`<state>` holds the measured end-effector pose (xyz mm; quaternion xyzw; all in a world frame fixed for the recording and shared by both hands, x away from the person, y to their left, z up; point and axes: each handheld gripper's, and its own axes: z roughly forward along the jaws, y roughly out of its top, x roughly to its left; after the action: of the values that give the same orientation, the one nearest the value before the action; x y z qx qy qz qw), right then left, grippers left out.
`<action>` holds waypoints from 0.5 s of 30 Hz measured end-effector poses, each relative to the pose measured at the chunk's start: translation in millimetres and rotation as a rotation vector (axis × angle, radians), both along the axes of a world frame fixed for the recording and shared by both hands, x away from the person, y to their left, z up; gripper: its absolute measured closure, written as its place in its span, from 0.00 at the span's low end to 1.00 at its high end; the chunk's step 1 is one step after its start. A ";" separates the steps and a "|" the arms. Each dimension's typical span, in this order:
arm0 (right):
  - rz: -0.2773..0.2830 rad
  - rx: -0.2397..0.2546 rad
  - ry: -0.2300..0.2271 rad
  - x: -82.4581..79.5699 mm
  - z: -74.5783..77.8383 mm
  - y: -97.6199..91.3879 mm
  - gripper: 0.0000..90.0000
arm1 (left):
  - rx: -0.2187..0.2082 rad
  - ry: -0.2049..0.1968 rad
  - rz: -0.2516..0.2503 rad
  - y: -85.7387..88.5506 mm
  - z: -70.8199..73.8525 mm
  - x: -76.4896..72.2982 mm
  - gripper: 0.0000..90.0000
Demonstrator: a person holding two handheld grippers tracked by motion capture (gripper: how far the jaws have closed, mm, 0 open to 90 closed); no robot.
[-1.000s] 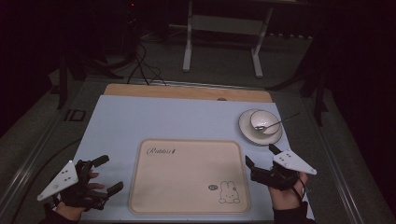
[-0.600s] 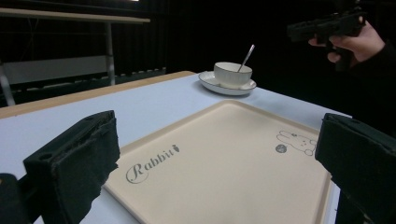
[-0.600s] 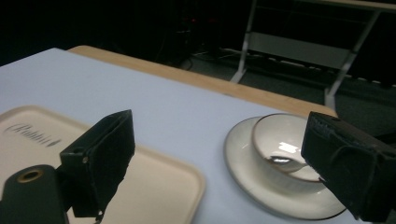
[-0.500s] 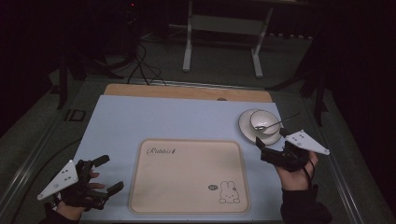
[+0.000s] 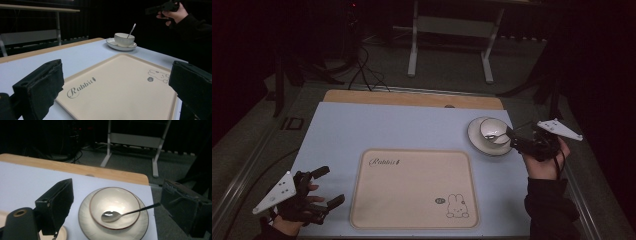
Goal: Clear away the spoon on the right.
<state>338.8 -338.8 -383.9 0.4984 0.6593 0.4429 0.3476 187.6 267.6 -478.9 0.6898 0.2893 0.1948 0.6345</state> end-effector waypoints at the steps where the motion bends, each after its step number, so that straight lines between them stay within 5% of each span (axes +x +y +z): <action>1: -0.008 0.007 0.006 3.1 -0.1 -3.0 0.13 | 0.001 -0.001 0.000 -0.1 0.0 0.0 0.00; 15: -0.133 0.091 0.093 45.8 -10.4 -43.9 0.16 | 0.003 -0.005 0.000 -0.5 -0.1 0.0 0.00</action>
<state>384.6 -382.7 -394.4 0.5764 0.6192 0.4249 0.3223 187.6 267.1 -479.0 0.6901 0.2876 0.1971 0.6342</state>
